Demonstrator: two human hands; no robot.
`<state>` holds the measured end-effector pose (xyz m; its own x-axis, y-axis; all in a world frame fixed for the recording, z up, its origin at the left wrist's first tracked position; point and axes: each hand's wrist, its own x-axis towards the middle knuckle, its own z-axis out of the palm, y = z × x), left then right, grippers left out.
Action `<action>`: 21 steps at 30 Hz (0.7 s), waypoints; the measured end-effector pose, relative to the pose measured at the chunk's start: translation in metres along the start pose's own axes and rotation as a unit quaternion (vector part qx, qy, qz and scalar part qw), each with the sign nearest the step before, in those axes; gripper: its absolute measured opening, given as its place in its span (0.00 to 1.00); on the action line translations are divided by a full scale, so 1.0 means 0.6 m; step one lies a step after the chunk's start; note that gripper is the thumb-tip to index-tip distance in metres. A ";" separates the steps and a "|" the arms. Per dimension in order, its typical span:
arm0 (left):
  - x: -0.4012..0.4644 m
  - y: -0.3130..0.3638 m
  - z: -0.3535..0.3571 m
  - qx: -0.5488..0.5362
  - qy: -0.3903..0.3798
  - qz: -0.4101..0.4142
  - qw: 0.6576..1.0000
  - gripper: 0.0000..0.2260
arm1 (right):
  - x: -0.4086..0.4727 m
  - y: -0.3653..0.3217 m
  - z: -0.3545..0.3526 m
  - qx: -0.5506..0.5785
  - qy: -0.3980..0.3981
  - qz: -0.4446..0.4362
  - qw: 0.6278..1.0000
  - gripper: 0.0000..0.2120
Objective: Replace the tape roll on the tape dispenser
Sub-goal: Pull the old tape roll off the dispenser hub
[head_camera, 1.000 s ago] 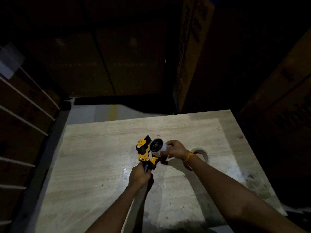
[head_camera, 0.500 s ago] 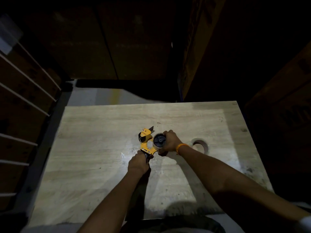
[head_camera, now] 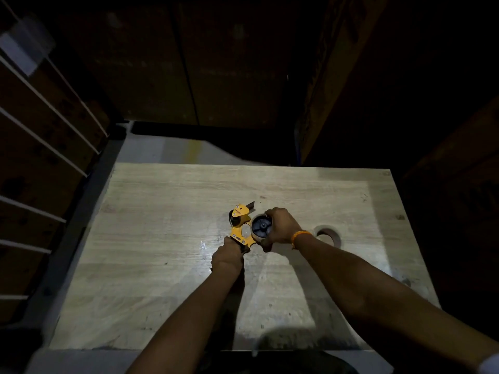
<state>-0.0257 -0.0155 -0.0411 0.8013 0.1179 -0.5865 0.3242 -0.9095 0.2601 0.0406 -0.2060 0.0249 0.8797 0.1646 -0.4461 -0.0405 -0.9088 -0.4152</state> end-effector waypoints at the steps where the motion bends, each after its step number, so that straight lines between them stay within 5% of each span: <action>1: 0.002 0.000 0.002 -0.004 0.000 -0.003 1.000 0.24 | -0.002 0.000 -0.001 0.007 0.008 -0.004 1.000 0.37; 5: 0.004 0.000 0.004 -0.002 -0.003 -0.006 1.000 0.26 | -0.006 0.000 -0.001 0.023 0.027 -0.021 0.999 0.32; 12: 0.009 -0.006 0.005 0.023 0.005 0.004 1.000 0.26 | 0.001 0.004 -0.013 -0.013 -0.006 -0.055 0.998 0.46; 21: -0.001 0.005 0.002 0.022 0.017 0.000 1.000 0.23 | -0.014 0.003 0.004 -0.042 -0.025 -0.021 0.999 0.48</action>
<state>-0.0260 -0.0186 -0.0409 0.8182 0.1316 -0.5596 0.3027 -0.9262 0.2248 0.0321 -0.2081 0.0259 0.8553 0.2206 -0.4688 0.0376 -0.9289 -0.3684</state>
